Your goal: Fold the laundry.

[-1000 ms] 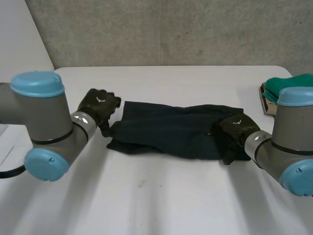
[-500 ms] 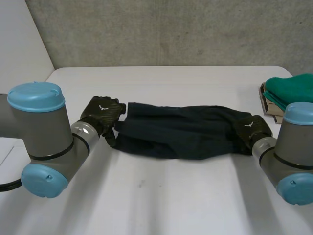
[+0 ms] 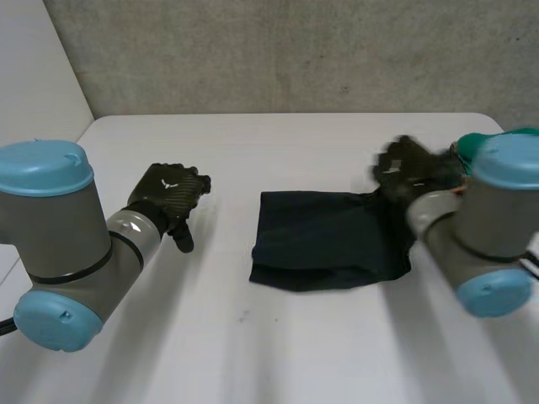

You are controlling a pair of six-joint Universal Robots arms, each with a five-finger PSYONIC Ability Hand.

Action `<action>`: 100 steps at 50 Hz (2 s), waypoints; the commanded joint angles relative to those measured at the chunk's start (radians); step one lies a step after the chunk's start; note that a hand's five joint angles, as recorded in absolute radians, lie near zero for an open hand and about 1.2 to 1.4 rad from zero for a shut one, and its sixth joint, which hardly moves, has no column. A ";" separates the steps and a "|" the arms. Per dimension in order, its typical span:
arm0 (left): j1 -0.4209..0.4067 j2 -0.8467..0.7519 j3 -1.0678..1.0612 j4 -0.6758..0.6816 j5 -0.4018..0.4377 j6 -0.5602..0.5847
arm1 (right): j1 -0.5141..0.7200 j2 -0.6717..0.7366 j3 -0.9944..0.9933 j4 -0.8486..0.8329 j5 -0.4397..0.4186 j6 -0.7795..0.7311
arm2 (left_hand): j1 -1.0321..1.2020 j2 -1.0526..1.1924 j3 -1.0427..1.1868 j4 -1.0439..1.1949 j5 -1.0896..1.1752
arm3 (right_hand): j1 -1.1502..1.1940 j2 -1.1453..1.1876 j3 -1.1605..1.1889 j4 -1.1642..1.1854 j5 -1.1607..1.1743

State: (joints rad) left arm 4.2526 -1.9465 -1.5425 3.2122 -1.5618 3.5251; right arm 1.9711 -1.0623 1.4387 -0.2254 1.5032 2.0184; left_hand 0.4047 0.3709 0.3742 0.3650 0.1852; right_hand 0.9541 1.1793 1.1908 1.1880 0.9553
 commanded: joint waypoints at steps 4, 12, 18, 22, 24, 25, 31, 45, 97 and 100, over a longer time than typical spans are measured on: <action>0.001 -0.002 0.007 0.006 0.000 0.000 | 0.253 0.062 0.040 -0.020 -0.233 -0.007 | -0.074 -0.040 -0.043 -0.034 -0.029 | 0.368 0.142 0.131 0.134 0.192; 0.003 -0.008 0.084 0.060 -0.003 -0.006 | 0.246 0.050 0.062 -0.008 -0.274 0.155 | -0.077 -0.043 -0.046 -0.037 -0.032 | -0.780 -1.005 -1.016 -1.013 -0.955; -0.011 -0.038 0.191 0.081 -0.001 -0.093 | 0.129 -0.120 0.072 -0.002 -0.273 0.644 | -0.074 -0.040 -0.043 -0.034 -0.029 | -0.780 -1.005 -1.016 -1.013 -0.955; -0.039 -0.089 0.255 0.092 0.005 -0.175 | 0.039 -0.200 0.077 0.034 -0.271 0.923 | -0.062 -0.028 -0.031 -0.022 -0.017 | -0.780 -1.005 -1.016 -1.013 -0.955; -0.069 -0.107 0.274 0.092 0.012 -0.199 | -0.009 -0.209 0.077 0.073 -0.270 0.983 | -0.062 -0.028 -0.031 -0.022 -0.017 | -0.780 -1.005 -1.016 -1.013 -0.955; -0.085 -0.117 0.278 0.094 0.015 -0.207 | -0.056 -0.212 0.077 0.119 -0.271 1.014 | -0.062 -0.028 -0.031 -0.022 -0.017 | -0.780 -1.005 -1.016 -1.013 -0.955; -0.186 -0.196 0.283 0.092 0.083 -0.212 | -0.124 -0.199 0.080 0.236 -0.270 1.007 | -0.047 -0.014 -0.017 -0.008 -0.002 | -0.780 -1.005 -1.016 -1.013 -0.955; -0.244 -0.301 0.254 0.120 0.094 -0.075 | -0.123 -0.096 0.051 0.253 -0.218 0.908 | 0.020 0.054 0.051 0.060 0.065 | -0.780 -1.005 -1.016 -1.013 -0.955; -0.258 -0.153 0.192 0.244 -0.040 -0.035 | 0.006 0.288 -0.386 0.517 -0.152 0.907 | -0.083 -0.049 -0.052 -0.043 -0.038 | -0.780 -1.005 -1.016 -1.013 -0.955; -0.246 -0.195 0.274 0.151 0.026 -0.144 | 0.014 0.262 -0.356 0.491 -0.152 0.907 | -0.047 -0.014 -0.017 -0.008 -0.002 | -0.780 -1.005 -1.016 -1.013 -0.955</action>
State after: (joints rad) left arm 3.9907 -2.1111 -1.4057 3.4793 -1.6175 3.6204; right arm 1.9757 -0.7616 1.0284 0.2989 1.3478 2.9250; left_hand 0.3184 0.3059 0.3110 0.3052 0.1189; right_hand 0.1906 0.2159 0.2068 0.2345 0.0688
